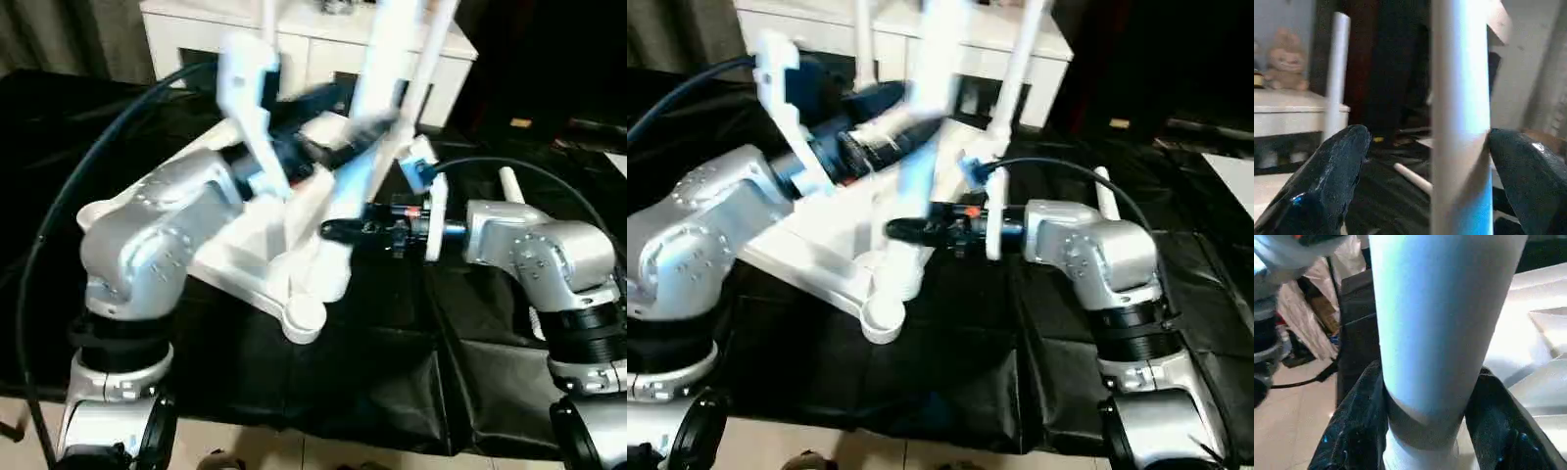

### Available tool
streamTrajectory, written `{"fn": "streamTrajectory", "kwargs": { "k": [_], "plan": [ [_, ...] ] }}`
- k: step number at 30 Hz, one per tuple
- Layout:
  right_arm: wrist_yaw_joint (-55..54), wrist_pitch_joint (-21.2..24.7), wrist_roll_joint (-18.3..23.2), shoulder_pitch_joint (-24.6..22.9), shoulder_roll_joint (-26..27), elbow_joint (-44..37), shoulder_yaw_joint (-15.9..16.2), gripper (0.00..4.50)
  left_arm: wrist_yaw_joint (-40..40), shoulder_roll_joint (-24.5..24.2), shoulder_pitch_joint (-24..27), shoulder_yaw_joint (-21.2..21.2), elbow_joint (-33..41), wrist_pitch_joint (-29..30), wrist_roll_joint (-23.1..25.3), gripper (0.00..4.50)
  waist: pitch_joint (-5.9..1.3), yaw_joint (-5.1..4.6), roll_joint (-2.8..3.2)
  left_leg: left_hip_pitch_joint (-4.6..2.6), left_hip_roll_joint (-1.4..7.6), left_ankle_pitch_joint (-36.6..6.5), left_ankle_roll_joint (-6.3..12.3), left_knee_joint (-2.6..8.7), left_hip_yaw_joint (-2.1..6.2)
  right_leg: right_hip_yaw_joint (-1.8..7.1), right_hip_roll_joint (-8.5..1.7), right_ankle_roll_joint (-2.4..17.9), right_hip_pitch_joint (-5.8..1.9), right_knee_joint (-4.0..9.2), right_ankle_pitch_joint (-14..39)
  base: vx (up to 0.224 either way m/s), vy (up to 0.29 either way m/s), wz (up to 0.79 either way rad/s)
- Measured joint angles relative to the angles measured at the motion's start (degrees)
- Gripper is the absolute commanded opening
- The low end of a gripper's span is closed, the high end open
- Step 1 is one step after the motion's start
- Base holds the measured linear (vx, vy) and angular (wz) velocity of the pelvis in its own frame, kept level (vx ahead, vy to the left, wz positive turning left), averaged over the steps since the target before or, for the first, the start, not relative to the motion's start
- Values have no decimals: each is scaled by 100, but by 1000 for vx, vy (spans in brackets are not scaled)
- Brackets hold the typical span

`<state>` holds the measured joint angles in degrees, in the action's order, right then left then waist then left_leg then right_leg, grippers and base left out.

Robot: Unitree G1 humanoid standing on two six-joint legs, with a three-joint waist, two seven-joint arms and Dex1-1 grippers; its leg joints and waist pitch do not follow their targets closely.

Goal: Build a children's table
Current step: Pick table leg

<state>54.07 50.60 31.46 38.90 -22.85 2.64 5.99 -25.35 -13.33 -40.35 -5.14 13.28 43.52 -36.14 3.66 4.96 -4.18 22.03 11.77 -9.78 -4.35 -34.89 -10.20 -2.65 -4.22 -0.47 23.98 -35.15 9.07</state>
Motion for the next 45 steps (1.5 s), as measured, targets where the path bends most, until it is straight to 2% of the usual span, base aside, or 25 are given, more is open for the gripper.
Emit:
{"fn": "streamTrajectory", "kwargs": {
  "k": [4,6,8,12,15,20,26,31,36,40,43,45],
  "plan": [
    [-163,-216,-137,19,40,47,3,185,77,-140,1,-157,-1,-20,35,443,0,12,0,-1,0,0,-1,-1,0,0,-1,2,-2,-3,-2,0,0,0],
    [-274,-398,-343,83,47,83,98,185,130,-147,1,-163,-21,-36,108,443,1,19,1,-1,-1,1,-2,-3,0,1,-2,4,-4,-5,-3,0,0,0],
    [-502,-676,-747,167,47,89,334,185,209,5,1,-119,-57,-62,125,443,1,20,1,-1,-1,2,-4,-4,1,0,-3,5,-7,-4,-4,0,0,0],
    [-1152,-830,-1159,174,395,156,454,185,335,322,1,-82,-77,-107,145,443,4,2,8,-2,-1,4,-7,-5,3,0,-3,5,-7,-7,-6,0,0,0],
    [-1493,-811,-1206,179,608,280,460,185,321,465,-1,-50,-77,-137,6,443,11,1,18,-2,-1,4,-7,-4,5,-1,-2,9,-4,-12,-8,0,0,0],
    [-1699,-808,-1232,376,824,304,465,185,197,485,0,238,-77,-134,-10,443,22,-3,39,-1,-1,4,-8,-4,5,0,-1,9,-3,-10,-8,0,0,0],
    [-1849,-720,-1271,395,606,339,261,185,-139,31,160,500,-140,-350,363,443,26,4,47,-2,-1,5,-8,-4,6,0,0,8,-6,-10,-8,0,0,0],
    [-1604,-678,-1451,393,309,283,521,185,-176,-38,158,509,-243,-382,438,443,26,-3,49,-5,0,7,-11,-4,6,0,0,9,-5,-15,-8,0,0,0],
    [-1603,-617,-1638,324,403,35,1037,185,-135,409,48,530,-398,-495,416,443,27,-3,53,-5,0,7,-12,-4,6,1,1,10,-5,-16,-9,0,0,0],
    [-1638,-617,-1737,324,447,24,1090,185,-86,500,-23,509,-408,-519,322,443,23,-1,64,-7,0,7,-12,-4,6,1,1,11,-6,-17,-10,0,0,0],
    [-1702,-617,-1811,324,471,25,1119,185,15,530,-25,508,-421,-523,340,408,23,0,64,-7,0,7,-12,-5,7,1,1,11,-7,-17,-10,0,0,0],
    [-1772,-617,-1811,324,532,25,1120,185,117,564,-38,495,-494,-528,393,405,23,-3,65,-7,0,7,-12,-5,7,1,1,12,-7,-17,-11,0,0,0]
  ]
}}
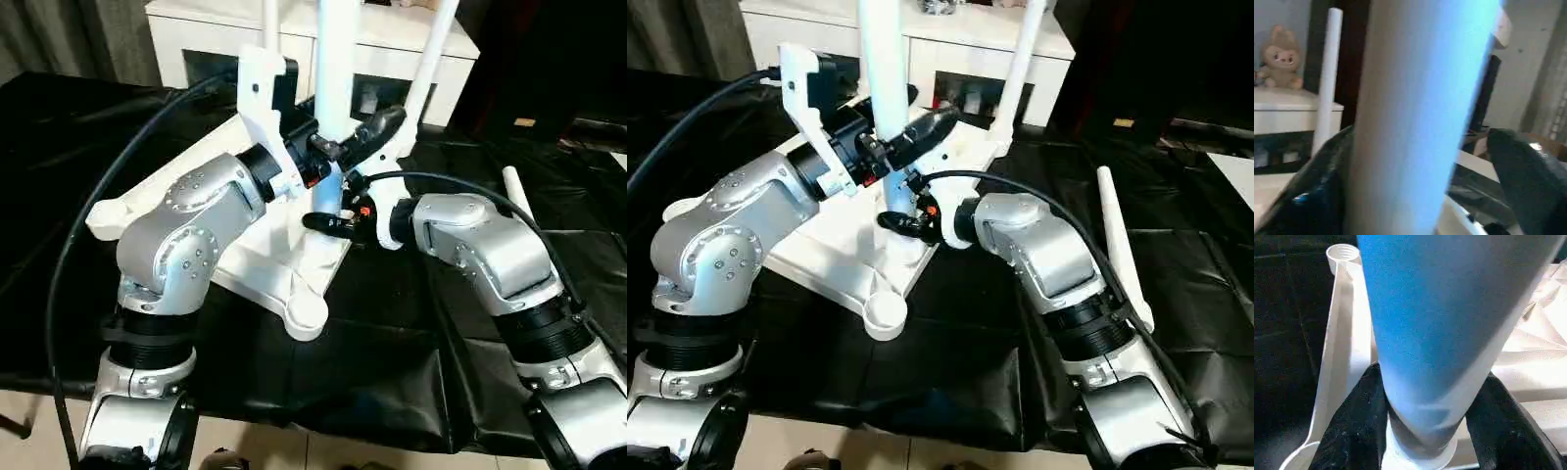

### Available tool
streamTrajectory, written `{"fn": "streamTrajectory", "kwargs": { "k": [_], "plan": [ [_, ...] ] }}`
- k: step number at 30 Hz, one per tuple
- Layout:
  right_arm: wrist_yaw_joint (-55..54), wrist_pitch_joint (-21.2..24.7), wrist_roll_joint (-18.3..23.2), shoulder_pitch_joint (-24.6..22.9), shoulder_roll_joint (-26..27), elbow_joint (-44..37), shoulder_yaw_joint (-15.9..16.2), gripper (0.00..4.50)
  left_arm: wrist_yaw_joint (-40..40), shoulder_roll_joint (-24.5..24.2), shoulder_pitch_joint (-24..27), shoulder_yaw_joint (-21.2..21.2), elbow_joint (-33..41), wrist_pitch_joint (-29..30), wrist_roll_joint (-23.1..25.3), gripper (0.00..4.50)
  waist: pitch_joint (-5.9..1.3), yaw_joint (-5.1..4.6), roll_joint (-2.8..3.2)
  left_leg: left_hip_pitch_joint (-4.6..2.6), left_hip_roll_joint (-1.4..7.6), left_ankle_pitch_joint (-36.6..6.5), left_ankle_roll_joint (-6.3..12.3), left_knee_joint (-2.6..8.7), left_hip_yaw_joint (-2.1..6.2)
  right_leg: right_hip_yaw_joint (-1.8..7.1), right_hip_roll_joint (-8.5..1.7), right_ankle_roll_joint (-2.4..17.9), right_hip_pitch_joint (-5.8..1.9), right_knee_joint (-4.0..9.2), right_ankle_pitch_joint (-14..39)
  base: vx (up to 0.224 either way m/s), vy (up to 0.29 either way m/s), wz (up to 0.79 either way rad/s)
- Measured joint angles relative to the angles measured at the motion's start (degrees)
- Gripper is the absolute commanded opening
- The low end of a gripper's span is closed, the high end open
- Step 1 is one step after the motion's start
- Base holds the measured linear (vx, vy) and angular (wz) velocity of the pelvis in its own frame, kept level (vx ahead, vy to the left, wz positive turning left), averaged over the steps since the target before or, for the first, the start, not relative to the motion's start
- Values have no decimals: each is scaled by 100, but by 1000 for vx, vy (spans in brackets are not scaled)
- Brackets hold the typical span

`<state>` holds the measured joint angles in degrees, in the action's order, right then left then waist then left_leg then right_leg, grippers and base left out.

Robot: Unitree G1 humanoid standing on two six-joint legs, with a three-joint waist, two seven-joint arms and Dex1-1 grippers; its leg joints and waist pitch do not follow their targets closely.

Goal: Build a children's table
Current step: Pick table leg

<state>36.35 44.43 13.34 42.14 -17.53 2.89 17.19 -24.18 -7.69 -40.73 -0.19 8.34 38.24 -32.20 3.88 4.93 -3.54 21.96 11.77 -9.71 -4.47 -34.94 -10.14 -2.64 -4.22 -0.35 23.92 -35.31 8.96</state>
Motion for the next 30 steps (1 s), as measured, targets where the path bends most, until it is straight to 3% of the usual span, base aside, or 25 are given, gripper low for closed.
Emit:
{"fn": "streamTrajectory", "kwargs": {
  "k": [24,25,30],
  "plan": [
    [-254,6,2,31,259,203,-165,185,974,141,-21,-331,-293,-148,494,193,0,-2,1,0,0,1,-2,0,2,-1,0,0,1,0,0,0,0,0],
    [-265,12,5,31,281,205,-184,239,993,140,-36,-361,-320,-150,494,186,1,-3,1,1,0,1,-3,0,2,-2,0,0,1,-1,-1,0,0,0],
    [-216,16,239,56,358,182,-515,286,974,87,-82,-504,-366,5,433,173,0,3,1,1,0,2,-3,0,2,-1,0,0,-1,1,-1,0,0,0]
  ]
}}
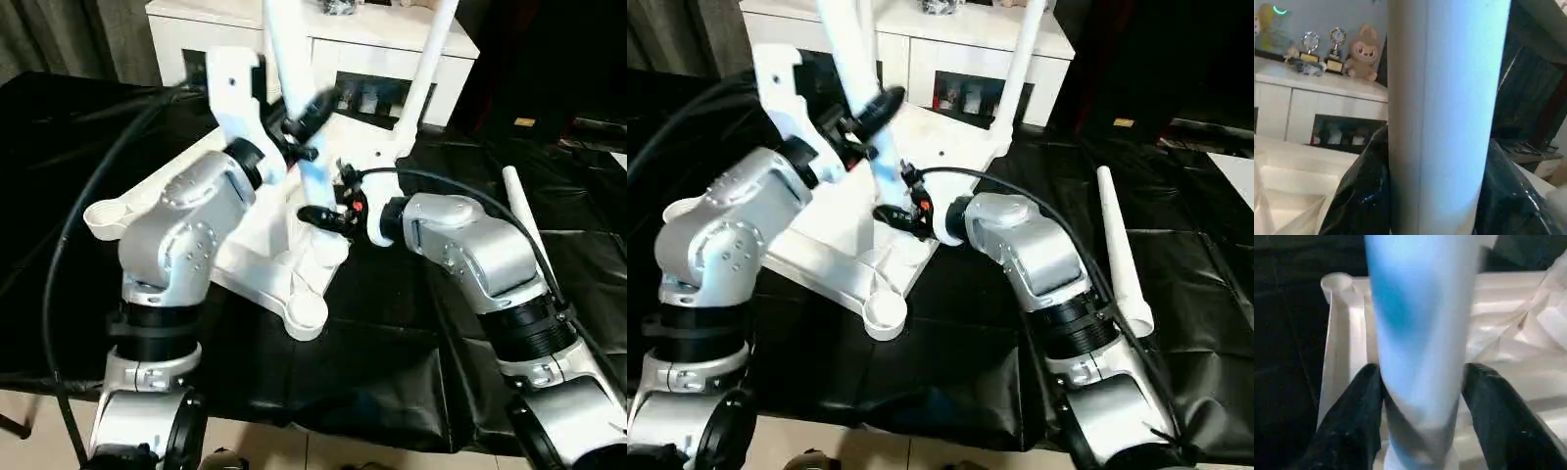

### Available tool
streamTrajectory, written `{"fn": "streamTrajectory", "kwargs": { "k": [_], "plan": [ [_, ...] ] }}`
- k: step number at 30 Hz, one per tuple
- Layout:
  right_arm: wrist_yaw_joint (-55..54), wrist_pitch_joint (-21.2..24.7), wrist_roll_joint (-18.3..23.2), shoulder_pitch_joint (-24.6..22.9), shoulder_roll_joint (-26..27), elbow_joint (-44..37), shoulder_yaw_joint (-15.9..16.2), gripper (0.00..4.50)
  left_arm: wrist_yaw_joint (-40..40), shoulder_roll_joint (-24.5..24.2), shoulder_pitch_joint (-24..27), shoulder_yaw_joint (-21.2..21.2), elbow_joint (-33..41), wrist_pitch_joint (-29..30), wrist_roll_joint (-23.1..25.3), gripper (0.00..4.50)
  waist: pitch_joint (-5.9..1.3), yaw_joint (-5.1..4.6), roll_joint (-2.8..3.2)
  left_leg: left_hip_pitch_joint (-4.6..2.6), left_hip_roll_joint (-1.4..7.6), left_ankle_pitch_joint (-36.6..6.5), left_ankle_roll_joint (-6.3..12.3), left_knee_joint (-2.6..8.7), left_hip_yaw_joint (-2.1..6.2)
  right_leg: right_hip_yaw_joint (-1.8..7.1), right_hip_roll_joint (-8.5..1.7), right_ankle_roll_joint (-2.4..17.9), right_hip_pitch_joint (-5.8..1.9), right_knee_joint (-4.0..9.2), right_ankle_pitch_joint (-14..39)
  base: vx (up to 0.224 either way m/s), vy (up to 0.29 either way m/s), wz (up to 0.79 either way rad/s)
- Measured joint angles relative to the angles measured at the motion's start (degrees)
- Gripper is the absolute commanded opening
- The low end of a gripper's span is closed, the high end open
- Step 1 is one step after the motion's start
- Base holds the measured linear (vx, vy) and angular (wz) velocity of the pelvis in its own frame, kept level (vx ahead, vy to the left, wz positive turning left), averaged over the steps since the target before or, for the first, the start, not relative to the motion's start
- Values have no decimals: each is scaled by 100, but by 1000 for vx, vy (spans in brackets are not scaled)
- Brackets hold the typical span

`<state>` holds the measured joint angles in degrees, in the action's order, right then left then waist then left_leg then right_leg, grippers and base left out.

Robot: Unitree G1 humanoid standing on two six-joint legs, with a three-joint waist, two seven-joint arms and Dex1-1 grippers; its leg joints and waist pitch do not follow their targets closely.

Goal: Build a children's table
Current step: Pick table leg

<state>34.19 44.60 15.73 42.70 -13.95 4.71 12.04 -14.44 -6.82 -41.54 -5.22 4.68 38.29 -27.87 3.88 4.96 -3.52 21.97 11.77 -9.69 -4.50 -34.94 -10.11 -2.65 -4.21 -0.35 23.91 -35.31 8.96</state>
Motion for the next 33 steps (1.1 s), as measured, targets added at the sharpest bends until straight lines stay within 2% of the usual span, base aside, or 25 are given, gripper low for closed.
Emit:
{"fn": "streamTrajectory", "kwargs": {
  "k": [6,10,14,20,23,33],
  "plan": [
    [468,116,574,1,-92,-23,-433,329,-553,-294,-156,-6,-2,467,-448,172,0,13,0,1,0,0,0,-1,-1,0,0,0,1,0,0,0,0,0],
    [1304,315,1178,-20,-504,-266,-735,372,-989,-405,-329,-123,-103,890,-929,172,0,15,-1,2,-1,1,1,-4,-3,1,-2,0,0,-1,0,0,0,0],
    [1945,500,1584,-140,-863,-463,-790,402,-1377,-542,-630,-259,-200,1204,-1372,172,0,13,1,-2,0,1,2,-5,-2,0,-1,3,-1,-4,-2,0,0,0],
    [2608,793,1782,-226,-1402,-470,-666,411,-1854,-642,-917,-400,-271,1511,-1938,172,0,16,7,-4,0,1,1,-6,-1,-2,-1,9,-3,-6,-5,0,0,0],
    [2707,889,1829,-226,-1471,-486,-607,411,-1939,-670,-1008,-481,-331,1628,-2071,172,-1,15,9,-5,0,1,2,-7,0,-3,-1,10,-4,-8,-6,0,0,0],
    [2875,1043,1844,-226,-1631,-487,-457,411,-2158,-864,-1008,-389,-343,1706,-2096,172,-2,27,9,-2,0,1,1,-10,3,-5,-2,11,-5,-7,-6,0,0,0]
  ]
}}
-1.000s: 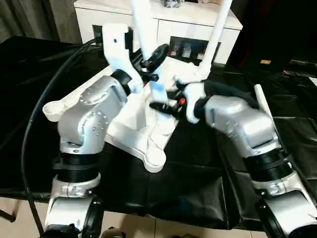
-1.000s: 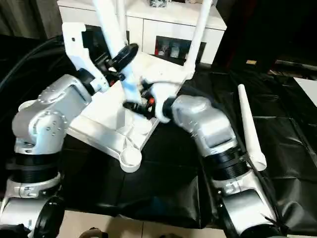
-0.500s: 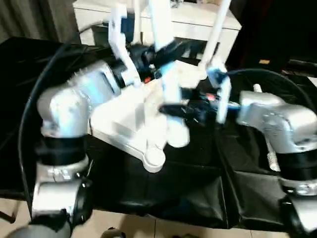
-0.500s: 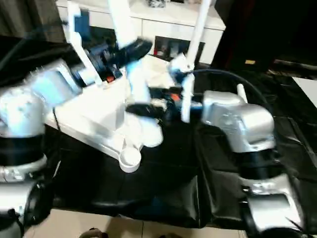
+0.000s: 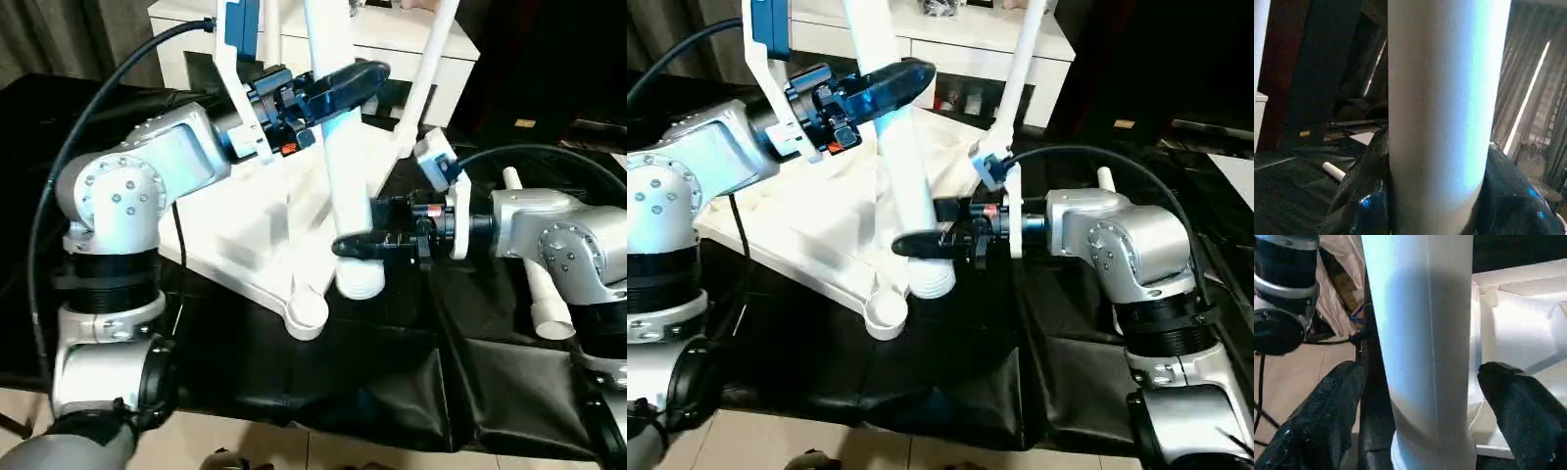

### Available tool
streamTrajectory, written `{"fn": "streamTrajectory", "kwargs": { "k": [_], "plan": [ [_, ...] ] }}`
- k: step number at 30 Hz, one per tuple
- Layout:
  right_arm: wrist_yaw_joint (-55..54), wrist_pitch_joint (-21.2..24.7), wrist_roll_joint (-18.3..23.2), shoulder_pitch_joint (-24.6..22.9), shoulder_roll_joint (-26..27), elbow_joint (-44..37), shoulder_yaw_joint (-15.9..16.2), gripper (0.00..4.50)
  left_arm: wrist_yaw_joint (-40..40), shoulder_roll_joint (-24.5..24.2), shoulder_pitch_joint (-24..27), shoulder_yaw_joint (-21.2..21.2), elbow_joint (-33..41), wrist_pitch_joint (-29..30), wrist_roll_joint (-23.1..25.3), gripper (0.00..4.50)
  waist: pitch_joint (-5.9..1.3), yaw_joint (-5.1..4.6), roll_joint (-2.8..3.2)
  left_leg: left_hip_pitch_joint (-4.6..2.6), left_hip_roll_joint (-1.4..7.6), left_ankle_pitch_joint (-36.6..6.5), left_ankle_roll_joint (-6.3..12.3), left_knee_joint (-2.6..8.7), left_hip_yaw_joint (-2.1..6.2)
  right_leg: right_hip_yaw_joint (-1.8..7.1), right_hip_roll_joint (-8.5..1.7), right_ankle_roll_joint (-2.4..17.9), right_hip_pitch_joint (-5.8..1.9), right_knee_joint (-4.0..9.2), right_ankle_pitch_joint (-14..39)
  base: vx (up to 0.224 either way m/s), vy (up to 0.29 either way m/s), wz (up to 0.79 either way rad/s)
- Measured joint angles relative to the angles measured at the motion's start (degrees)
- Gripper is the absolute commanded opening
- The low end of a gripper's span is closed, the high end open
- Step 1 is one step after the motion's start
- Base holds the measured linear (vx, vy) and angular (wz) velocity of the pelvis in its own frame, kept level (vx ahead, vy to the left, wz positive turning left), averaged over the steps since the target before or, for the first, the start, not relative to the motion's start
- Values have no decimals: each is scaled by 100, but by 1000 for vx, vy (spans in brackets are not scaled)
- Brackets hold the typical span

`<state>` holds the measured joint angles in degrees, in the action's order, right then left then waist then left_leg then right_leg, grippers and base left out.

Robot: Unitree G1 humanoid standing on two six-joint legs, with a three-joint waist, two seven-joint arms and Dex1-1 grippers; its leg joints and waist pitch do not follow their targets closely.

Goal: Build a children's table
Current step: Pick table leg

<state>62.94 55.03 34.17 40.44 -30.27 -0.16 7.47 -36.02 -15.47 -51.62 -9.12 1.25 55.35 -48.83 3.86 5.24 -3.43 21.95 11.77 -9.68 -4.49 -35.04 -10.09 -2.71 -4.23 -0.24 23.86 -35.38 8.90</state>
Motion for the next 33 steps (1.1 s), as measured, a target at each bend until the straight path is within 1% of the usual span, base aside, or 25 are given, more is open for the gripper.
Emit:
{"fn": "streamTrajectory", "kwargs": {
  "k": [5,11,14,15,18,20,23,24,26,28,29,30,31,33],
  "plan": [
    [1,-26,-88,0,-22,5,190,411,-90,-38,0,38,-6,0,3,172,0,-7,0,-1,0,0,0,-2,0,0,0,0,0,-1,0,0,0,0],
    [-67,-85,-161,1,51,34,223,411,-172,-81,0,124,-5,4,12,172,0,-2,0,0,0,0,0,-3,0,0,0,0,-1,-2,0,0,0,0],
    [-71,-150,-224,1,95,38,289,411,-254,-117,0,259,-5,0,39,172,0,-3,0,0,0,0,0,-3,1,0,0,0,-1,-2,0,0,0,0],
    [-71,-154,-232,1,105,38,327,382,-261,-117,0,307,-4,-1,61,172,0,-3,0,0,0,0,0,-3,1,0,0,0,-1,-2,0,0,0,0],
    [-71,-157,-249,1,132,39,384,375,-271,-117,0,362,-5,-6,133,172,0,-8,0,0,0,0,0,-3,1,0,0,0,-1,-3,0,0,0,0],
    [-71,-168,-258,1,133,38,394,340,-296,-117,0,391,-5,-18,143,172,0,-7,0,0,0,0,0,-3,1,0,0,0,-1,-3,0,0,0,0],
    [-70,-172,-262,1,139,38,426,322,-321,-117,0,400,-5,-28,147,172,0,-7,0,0,0,0,0,-4,1,0,0,0,-1,-3,0,0,0,0],
    [-69,-174,-269,1,139,38,426,322,-324,-118,0,404,-5,-33,147,172,0,-6,0,-1,0,0,0,-4,1,0,0,0,-1,-3,0,0,0,0],
    [-69,-175,-281,1,140,39,427,291,-330,-124,0,431,-5,-43,148,172,0,-5,0,-1,0,0,0,-4,1,0,0,0,-1,-3,0,0,0,0],
    [-69,-175,-282,1,140,38,427,281,-362,-128,0,455,-5,-44,150,172,0,-6,0,-1,0,0,0,-4,1,0,0,1,-1,-3,-1,0,0,0],
    [-64,-177,-282,1,141,38,427,259,-367,-128,0,455,-6,-50,161,172,0,-6,0,-1,0,0,0,-4,1,0,0,1,-1,-4,-1,0,0,0],
    [-64,-178,-282,1,141,39,427,247,-369,-128,0,455,-6,-52,171,172,0,-7,0,-1,0,0,0,-4,1,0,0,1,-1,-5,-1,0,0,0],
    [-64,-178,-282,1,141,41,427,247,-369,-128,-1,455,-6,-52,182,172,0,-7,0,-1,0,0,0,-4,1,0,0,1,-1,-6,-1,0,0,0],
    [-49,-178,-275,1,144,44,428,228,-370,-129,0,455,-7,-67,211,172,0,-6,0,-1,0,0,0,-4,2,0,0,1,-1,-7,-1,0,0,0]
  ]
}}
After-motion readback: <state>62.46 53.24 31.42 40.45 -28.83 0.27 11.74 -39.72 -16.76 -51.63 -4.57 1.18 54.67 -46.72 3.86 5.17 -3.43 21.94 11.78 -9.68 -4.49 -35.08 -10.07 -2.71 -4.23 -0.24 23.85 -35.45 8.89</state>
